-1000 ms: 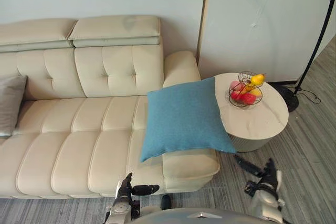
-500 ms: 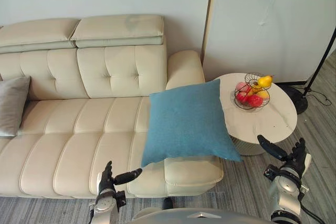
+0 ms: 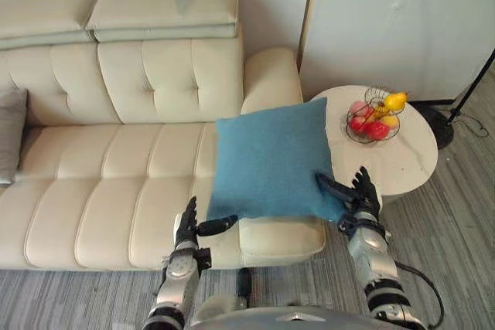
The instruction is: Pick up cushions and gather them together orderly.
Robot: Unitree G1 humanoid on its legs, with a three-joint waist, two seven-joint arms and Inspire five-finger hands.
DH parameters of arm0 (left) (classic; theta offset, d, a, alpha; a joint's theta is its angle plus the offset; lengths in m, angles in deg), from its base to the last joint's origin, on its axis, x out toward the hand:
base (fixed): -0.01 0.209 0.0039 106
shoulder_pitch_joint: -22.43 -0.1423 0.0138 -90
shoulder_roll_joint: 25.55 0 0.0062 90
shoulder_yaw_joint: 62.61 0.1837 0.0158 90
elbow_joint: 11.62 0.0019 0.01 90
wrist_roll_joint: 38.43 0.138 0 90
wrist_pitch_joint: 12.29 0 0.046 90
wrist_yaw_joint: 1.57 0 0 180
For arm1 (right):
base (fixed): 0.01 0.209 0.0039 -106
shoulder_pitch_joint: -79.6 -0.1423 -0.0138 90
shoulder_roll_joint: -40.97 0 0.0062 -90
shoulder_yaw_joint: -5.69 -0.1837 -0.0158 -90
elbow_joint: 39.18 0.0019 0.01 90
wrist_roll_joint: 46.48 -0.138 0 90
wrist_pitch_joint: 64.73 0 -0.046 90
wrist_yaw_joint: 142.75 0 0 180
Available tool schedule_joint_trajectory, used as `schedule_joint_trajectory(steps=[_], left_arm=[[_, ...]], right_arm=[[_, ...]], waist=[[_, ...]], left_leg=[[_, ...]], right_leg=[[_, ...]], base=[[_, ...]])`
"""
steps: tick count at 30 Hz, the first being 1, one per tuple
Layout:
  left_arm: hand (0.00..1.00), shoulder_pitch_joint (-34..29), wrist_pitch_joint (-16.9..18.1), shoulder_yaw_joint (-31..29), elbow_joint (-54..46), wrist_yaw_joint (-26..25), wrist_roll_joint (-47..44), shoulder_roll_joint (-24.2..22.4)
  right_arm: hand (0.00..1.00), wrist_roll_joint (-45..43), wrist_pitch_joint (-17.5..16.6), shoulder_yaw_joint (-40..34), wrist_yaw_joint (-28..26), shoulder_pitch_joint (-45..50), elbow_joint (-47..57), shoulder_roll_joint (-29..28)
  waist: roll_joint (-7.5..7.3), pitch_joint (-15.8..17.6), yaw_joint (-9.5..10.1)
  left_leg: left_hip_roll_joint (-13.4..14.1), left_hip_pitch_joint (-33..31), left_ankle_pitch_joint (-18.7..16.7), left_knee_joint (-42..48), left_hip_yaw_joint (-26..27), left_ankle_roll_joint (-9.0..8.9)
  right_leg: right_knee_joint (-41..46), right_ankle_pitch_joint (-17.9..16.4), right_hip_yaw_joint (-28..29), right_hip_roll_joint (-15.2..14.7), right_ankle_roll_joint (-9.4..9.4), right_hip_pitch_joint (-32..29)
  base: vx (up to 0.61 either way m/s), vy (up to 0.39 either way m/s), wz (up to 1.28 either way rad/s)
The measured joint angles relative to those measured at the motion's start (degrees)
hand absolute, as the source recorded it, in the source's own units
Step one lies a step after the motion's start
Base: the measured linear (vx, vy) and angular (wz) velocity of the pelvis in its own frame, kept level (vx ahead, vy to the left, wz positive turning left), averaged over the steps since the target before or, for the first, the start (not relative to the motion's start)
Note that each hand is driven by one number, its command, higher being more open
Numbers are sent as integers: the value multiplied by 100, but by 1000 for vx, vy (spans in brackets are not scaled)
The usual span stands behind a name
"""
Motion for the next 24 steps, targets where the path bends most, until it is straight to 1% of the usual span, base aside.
schedule_joint_trajectory(steps=[1,3,4,5,7,8,9,12,14,16,20,24], left_arm=[[100,166,0,125,-5,-16,-3,3],[100,319,0,208,-10,-25,-7,-8],[100,538,-1,351,-11,-59,-44,7],[0,620,-1,390,-11,-86,-52,8],[0,828,-10,517,-11,-203,-76,-4],[0,1064,-11,619,-13,-317,-109,8],[0,1130,-11,619,-19,-357,-111,10],[0,1354,-16,624,-111,-523,-238,14],[0,1562,-16,627,-139,-644,-333,19],[0,1704,-16,720,-203,-716,-358,31],[0,1718,-15,843,-544,-738,-482,32],[0,1693,-15,911,-802,-729,-503,42]], right_arm=[[100,-1,-10,104,3,-194,-71,-12],[100,-1,-19,194,15,-343,-112,-26],[0,-9,-30,220,30,-536,-185,-66],[0,-16,-34,229,54,-620,-229,-90],[0,-35,-54,255,113,-798,-310,-122],[0,-134,-63,338,204,-935,-327,-112],[0,-145,-64,372,230,-984,-327,-100],[0,-226,-67,499,296,-1253,-329,-43],[0,-226,-69,692,319,-1399,-312,16],[0,-230,-70,707,341,-1415,-201,5],[0,-230,-67,726,396,-1401,84,-25],[0,-220,-68,809,394,-1019,630,-8]], waist=[[-7,113,4],[-7,187,11],[-21,306,23],[-30,351,28],[-29,419,50],[-30,480,119],[-28,521,133],[37,652,151],[89,722,210],[127,774,238],[131,777,270],[127,775,332]], left_leg=[[7,-57,20,0,-7,2],[25,-161,46,1,-8,-2],[51,-279,101,1,-9,0],[63,-326,123,1,-9,-6],[136,-475,159,4,12,-31],[206,-651,229,4,26,-52],[225,-687,253,4,30,-69],[332,-864,336,4,66,-129],[426,-1012,399,4,144,-179],[474,-1080,421,4,156,-198],[511,-1177,431,3,201,-238],[510,-1151,454,3,277,-221]], right_leg=[[-10,15,0,32,-22,-55],[-8,34,2,53,-46,-149],[-1,68,15,79,-78,-262],[7,80,24,90,-91,-311],[16,143,82,122,-168,-477],[45,189,169,185,-229,-676],[67,198,177,199,-244,-722],[216,236,234,282,-307,-986],[329,275,315,358,-372,-1215],[456,265,320,387,-389,-1349],[589,261,333,398,-395,-1520],[579,263,390,392,-391,-1510]], base=[[2,-40,2],[-5,-38,1],[0,0,0],[-46,-31,-6],[-60,-30,-8],[-57,-30,-8],[-80,-42,-8],[-139,-52,-13],[-144,-35,-20],[-124,-23,-8],[-80,-7,-3],[12,-4,-8]])
